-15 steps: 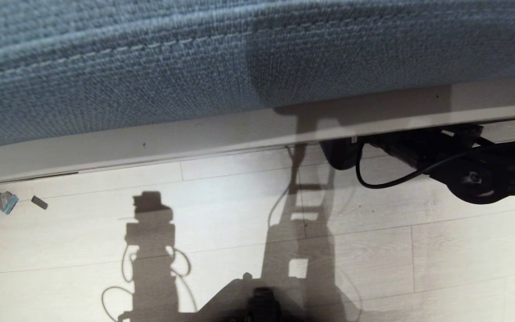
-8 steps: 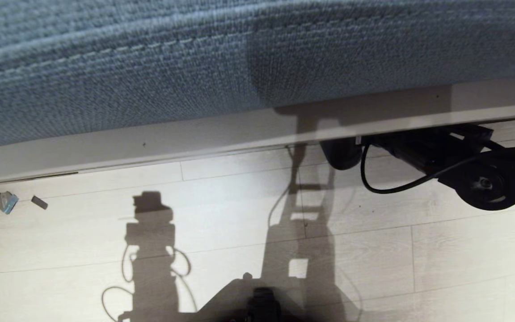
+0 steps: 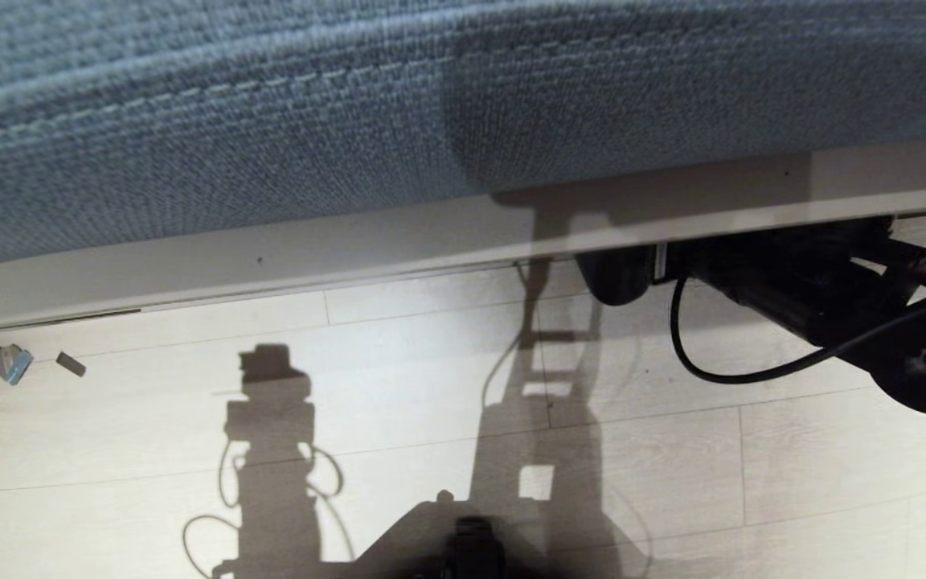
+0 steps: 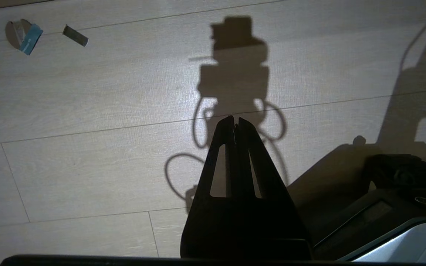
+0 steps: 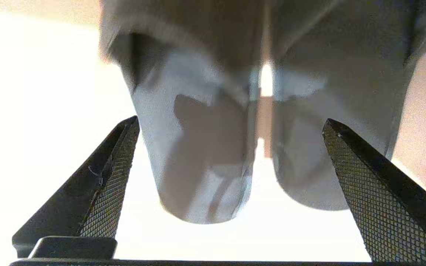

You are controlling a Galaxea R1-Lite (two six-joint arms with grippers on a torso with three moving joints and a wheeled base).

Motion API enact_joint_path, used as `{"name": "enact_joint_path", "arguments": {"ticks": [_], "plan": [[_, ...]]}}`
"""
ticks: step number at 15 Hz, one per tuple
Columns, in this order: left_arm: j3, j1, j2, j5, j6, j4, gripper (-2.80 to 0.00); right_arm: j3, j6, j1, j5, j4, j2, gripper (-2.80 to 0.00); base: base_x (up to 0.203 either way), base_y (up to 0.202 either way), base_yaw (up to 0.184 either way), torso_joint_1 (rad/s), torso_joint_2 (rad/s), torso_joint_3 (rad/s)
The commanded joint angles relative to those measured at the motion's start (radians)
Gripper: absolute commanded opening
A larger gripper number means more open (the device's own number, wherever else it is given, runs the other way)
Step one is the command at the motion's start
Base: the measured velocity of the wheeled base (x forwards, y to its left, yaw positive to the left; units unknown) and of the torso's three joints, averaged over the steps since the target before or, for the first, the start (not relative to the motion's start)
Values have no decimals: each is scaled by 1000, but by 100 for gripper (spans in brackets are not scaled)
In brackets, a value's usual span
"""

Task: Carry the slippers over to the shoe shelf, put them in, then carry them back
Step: Pick up the slippers in the shoe cabinet

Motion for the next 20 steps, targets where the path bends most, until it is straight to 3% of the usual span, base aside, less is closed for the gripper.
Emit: {"name": "enact_joint_path", "arguments": {"ticks": [1,13,17,20], "plan": [[8,-1,-1,0,0,-1,-280,67,-1,33,-3,-5,-39,0,0,0,0,0,0,0],[8,-1,-1,0,-2,-1,-280,352,-5,111,6,0,-219,0,0,0,0,0,0,0],[8,1,-1,0,-2,-1,-280,466,-3,116,127,13,-308,0,0,0,0,0,0,0],[8,-1,-1,0,-2,-1,-280,520,-2,116,264,86,-378,0,0,0,0,0,0,0]]}}
